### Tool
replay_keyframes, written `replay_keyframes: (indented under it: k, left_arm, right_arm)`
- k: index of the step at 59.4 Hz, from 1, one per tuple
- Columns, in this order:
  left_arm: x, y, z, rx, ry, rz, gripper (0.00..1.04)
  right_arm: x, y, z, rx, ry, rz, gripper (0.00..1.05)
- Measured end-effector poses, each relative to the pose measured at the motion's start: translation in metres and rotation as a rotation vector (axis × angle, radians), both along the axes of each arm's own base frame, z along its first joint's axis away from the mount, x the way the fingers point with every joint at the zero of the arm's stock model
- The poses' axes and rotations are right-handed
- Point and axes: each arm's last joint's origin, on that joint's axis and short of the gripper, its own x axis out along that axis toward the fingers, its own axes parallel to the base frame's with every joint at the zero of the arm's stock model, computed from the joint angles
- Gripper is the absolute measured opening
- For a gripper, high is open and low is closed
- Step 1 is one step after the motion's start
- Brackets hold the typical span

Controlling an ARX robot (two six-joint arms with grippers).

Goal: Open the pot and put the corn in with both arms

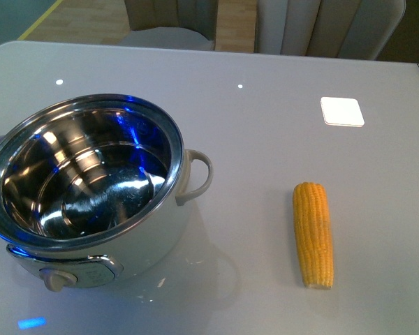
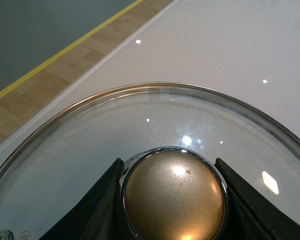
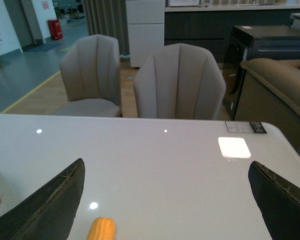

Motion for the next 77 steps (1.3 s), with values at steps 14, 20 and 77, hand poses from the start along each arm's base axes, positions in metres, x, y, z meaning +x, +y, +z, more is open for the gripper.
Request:
replay_keyframes:
  k: [14, 20, 77]
  left_arm:
    - [-0.005, -0.006, 0.008, -0.004, 0.004, -0.01, 0.92]
    - [-0.007, -0.007, 0.017, 0.001, -0.005, -0.01, 0.99]
    - [-0.144, -0.157, 0.25, -0.143, -0.36, -0.09, 0.98]
  right_arm:
    - [0.0, 0.0, 0.0, 0.0, 0.0, 0.0, 0.96]
    - [0.0, 0.0, 0.0, 0.0, 0.0, 0.0, 0.96]
    - [0.0, 0.0, 0.0, 0.0, 0.0, 0.0, 0.96]
